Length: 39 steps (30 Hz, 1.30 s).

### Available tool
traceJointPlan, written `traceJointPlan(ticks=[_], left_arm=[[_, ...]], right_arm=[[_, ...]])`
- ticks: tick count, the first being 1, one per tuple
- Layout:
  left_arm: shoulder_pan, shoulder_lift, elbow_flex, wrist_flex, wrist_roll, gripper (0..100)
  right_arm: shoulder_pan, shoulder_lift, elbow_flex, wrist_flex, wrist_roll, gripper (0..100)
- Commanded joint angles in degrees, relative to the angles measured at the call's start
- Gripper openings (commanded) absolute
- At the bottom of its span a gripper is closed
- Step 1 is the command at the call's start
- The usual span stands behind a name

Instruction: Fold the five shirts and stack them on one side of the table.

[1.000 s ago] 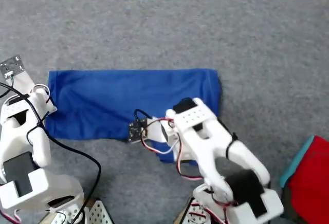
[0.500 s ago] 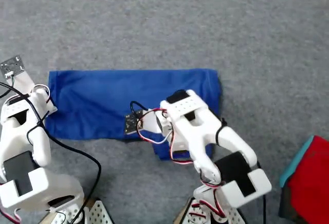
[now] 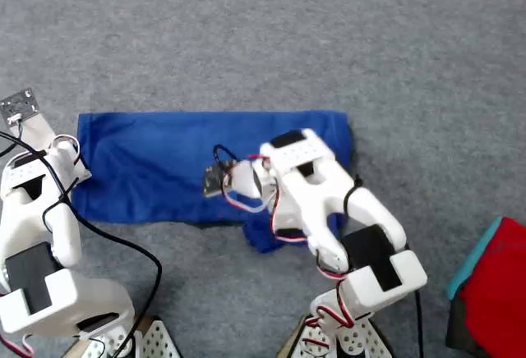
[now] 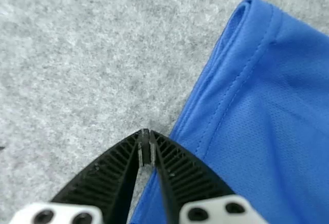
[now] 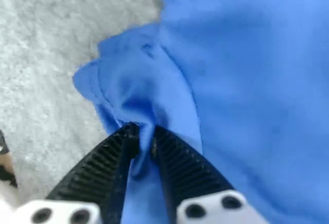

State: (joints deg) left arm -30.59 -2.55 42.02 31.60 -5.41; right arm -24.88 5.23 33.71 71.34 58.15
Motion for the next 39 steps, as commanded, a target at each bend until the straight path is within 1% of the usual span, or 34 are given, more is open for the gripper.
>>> traceJointPlan(ticks=[1, 6, 10, 16, 19, 23, 27, 28, 29, 32, 33, 34, 36, 39], left_arm=[[0.35, -0.22, -2.64, -0.44, 0.62, 2], [0.35, -0.22, -2.64, -0.44, 0.62, 2], [0.35, -0.22, -2.64, -0.44, 0.62, 2], [0.44, -0.22, -2.64, -0.44, 0.62, 2], [0.44, -0.22, -2.64, -0.44, 0.62, 2], [0.44, -0.22, -2.64, -0.53, 0.62, 2], [0.44, -0.22, -2.64, -0.53, 0.62, 2], [0.44, -0.22, -2.64, -0.53, 0.62, 2], [0.44, -0.22, -2.64, -0.53, 0.62, 2], [0.44, -0.22, -2.64, -0.62, 0.62, 2], [0.44, -0.22, -2.64, -0.62, 0.62, 2], [0.44, -0.22, -2.64, -0.62, 0.62, 2], [0.44, -0.22, -2.64, -0.62, 0.62, 2], [0.44, -0.22, -2.64, -0.62, 0.62, 2]], right_arm=[[1.10, 0.13, -10.95, 6.07, -0.53, 0.4], [1.36, 5.49, -25.89, 12.48, -0.53, 0.4], [1.71, 14.90, -40.40, 17.58, -0.53, 0.3], [1.89, 29.32, -66.86, 25.58, 0.00, 0.3], [1.27, 37.58, -78.99, 29.71, 2.20, 0.3], [1.01, 45.14, -90.95, 30.77, 5.45, 0.3], [1.01, 49.27, -98.33, 30.77, 6.95, 1.0], [1.01, 49.89, -99.65, 30.77, 6.86, 3.4], [1.01, 50.15, -100.79, 30.77, 6.33, 8.1], [1.01, 49.98, -104.04, 31.03, 3.43, 28.1], [1.01, 49.63, -104.57, 31.03, 3.43, 33.4], [1.10, 48.92, -104.66, 31.03, 3.34, 36.2], [1.10, 46.99, -102.99, 31.12, 3.16, 36.4], [1.36, 42.07, -96.84, 31.12, 2.81, 32.1]])
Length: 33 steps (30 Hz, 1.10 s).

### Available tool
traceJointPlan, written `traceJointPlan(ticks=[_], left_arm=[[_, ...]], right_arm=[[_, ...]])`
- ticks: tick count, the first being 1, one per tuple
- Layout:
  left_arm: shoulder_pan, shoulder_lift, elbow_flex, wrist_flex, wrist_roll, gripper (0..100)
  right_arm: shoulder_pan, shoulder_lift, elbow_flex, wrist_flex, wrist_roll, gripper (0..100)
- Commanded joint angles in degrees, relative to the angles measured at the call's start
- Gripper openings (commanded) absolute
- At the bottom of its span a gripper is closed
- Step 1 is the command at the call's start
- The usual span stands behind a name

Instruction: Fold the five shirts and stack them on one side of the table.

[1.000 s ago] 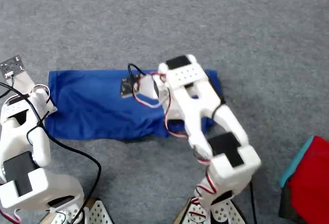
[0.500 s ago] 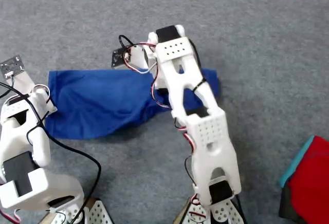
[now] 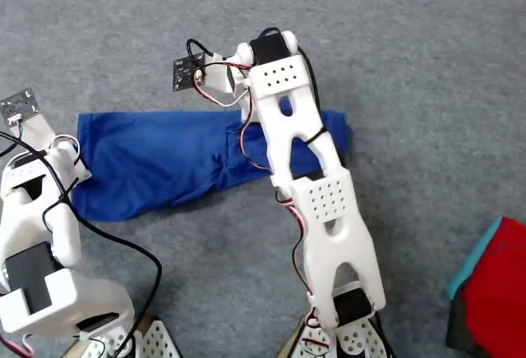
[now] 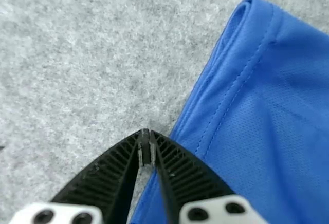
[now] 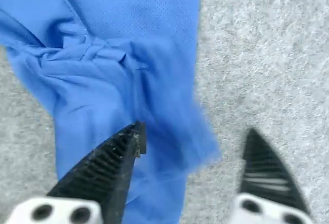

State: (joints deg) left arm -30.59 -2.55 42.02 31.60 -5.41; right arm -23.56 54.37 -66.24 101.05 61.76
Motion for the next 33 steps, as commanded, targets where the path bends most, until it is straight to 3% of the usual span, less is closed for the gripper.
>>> traceJointPlan(ticks=[1, 8, 15, 21, 27, 33], left_arm=[[0.44, -0.22, -2.64, -0.62, 0.62, 2], [0.44, -0.22, -2.64, -0.70, 0.62, 2], [0.44, -0.22, -2.64, -0.70, 0.62, 2], [0.44, -0.22, -2.64, -0.70, 0.62, 2], [0.44, -0.22, -2.64, -0.53, 0.62, 2], [0.53, -0.57, -2.46, -0.53, 0.62, 2]], right_arm=[[0.04, -9.36, 6.20, 1.41, -0.79, 29.6], [0.13, -25.71, 34.42, 0.62, -0.79, 0.0], [3.30, -28.35, 52.35, -14.51, -0.79, 5.8], [5.32, -19.74, 48.84, -26.11, -0.70, 6.1], [5.76, -10.95, 38.11, -21.98, -0.70, 5.9], [6.46, -13.14, 31.08, -15.21, -0.79, 5.9]])
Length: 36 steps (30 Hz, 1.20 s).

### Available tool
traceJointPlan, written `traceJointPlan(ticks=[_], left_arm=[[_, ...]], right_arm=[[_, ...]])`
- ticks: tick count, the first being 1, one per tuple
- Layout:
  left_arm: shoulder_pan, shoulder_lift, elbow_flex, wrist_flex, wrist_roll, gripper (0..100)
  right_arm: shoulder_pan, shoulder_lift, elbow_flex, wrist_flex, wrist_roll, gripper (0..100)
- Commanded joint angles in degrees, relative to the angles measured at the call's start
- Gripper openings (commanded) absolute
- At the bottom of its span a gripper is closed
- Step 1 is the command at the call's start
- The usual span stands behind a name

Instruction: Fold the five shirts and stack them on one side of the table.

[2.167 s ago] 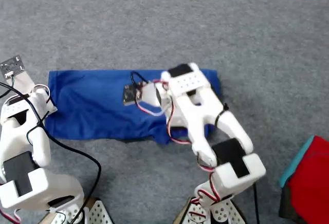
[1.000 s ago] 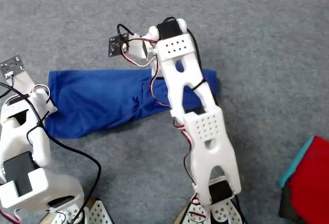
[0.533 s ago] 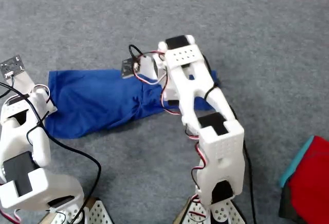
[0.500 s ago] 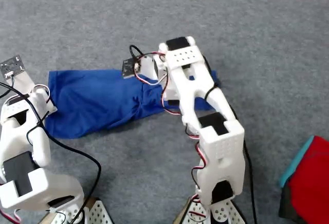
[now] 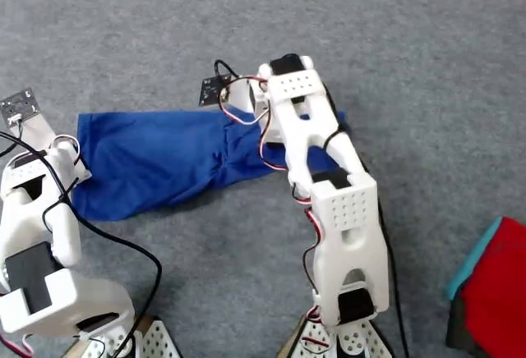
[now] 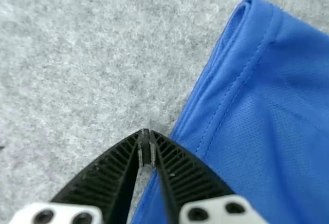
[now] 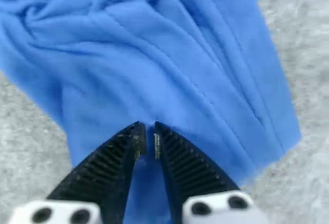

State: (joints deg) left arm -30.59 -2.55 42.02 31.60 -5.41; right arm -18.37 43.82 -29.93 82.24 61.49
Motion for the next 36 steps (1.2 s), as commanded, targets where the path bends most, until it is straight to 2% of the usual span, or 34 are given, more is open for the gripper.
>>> traceJointPlan(ticks=[1, 7, 9, 11, 16, 20, 22, 27, 36], left_arm=[[0.53, -0.57, -2.46, -0.53, 0.62, 2], [-0.18, -0.75, -4.48, 0.70, 0.44, 2], [-0.88, -0.75, -9.93, 8.09, 0.53, 6], [-0.88, -0.04, -17.41, 18.73, 0.62, 13], [-0.79, 3.12, -33.05, 35.16, 3.16, 21], [0.62, 10.15, -43.60, 44.22, -1.76, 22], [1.05, 14.64, -48.00, 47.91, -5.80, 22], [0.53, 24.40, -59.08, 54.51, -9.41, 22], [1.05, 35.65, -69.19, 59.52, -9.14, 22]], right_arm=[[1.80, -4.00, -6.64, 5.63, -0.53, 5.9], [7.78, -13.05, -13.23, 14.51, -1.14, 5.9], [10.68, -14.46, -12.70, 14.24, -5.27, 5.9], [13.41, -14.02, -10.59, 11.96, -10.64, 5.9], [16.22, -12.00, -1.45, -0.53, -26.99, 5.9], [16.40, -11.74, 7.43, -15.21, -41.49, 5.9], [17.71, -11.91, 12.62, -23.12, -46.07, 5.9], [23.87, -12.00, 16.66, -32.70, -49.14, 5.9], [25.36, -11.82, 16.66, -34.29, -51.96, 5.9]])
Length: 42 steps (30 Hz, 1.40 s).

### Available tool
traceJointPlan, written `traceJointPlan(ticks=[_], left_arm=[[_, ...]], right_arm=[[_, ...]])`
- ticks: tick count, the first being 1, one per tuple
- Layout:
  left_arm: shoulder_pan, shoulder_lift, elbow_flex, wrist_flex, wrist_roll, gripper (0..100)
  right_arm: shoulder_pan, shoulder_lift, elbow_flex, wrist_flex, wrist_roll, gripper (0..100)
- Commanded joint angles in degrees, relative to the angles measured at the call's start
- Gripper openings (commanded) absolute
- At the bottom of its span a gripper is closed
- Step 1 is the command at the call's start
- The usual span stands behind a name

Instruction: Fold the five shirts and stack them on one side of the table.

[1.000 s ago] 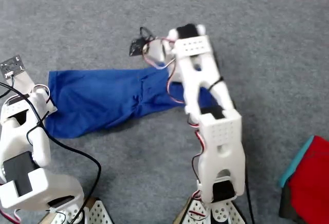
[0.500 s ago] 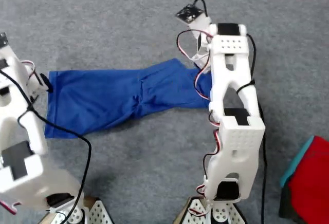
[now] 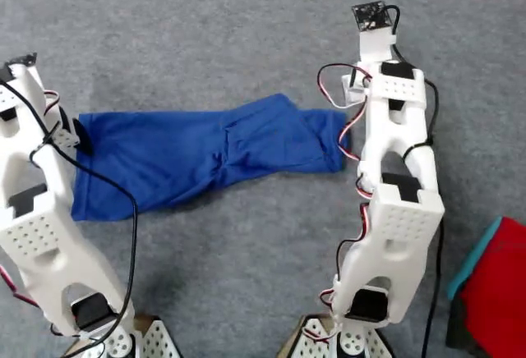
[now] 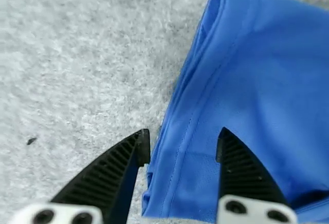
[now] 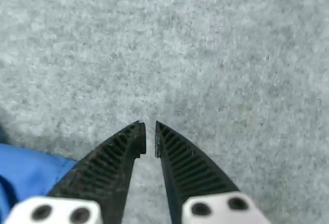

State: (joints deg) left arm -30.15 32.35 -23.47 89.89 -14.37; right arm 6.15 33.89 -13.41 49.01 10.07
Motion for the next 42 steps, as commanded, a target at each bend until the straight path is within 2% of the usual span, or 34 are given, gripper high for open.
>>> traceJointPlan(ticks=[1, 7, 15, 25, 31, 35, 39, 42], left_arm=[[0.62, 1.71, -3.69, 1.23, -0.18, 22], [0.70, 7.43, -3.78, -0.26, -0.18, 22], [0.70, 13.93, -4.13, -5.10, -0.26, 2], [-1.58, 13.67, -4.57, -4.92, -0.53, 2], [-9.32, 13.85, -17.41, 0.62, -0.53, 2], [-12.13, 14.29, -28.66, 4.66, -0.53, 2], [-11.87, 14.29, -35.96, 9.85, -0.44, 2], [-9.14, 13.85, -36.40, 10.90, -0.18, 2]], right_arm=[[0.84, -1.89, 0.13, -1.05, -0.53, 5.9], [0.84, -1.89, 0.13, -1.05, -0.53, 5.9], [0.92, -1.89, 0.13, -1.05, -0.62, 5.9], [0.92, -1.89, 0.22, -1.05, -0.62, 5.9], [0.92, -1.89, 0.31, -1.05, -0.62, 5.9], [0.92, -1.80, 0.31, -1.05, -0.62, 5.9], [0.92, -1.80, 0.31, -1.05, -0.62, 5.9], [0.92, -1.80, 0.31, -1.05, -0.62, 5.9]])
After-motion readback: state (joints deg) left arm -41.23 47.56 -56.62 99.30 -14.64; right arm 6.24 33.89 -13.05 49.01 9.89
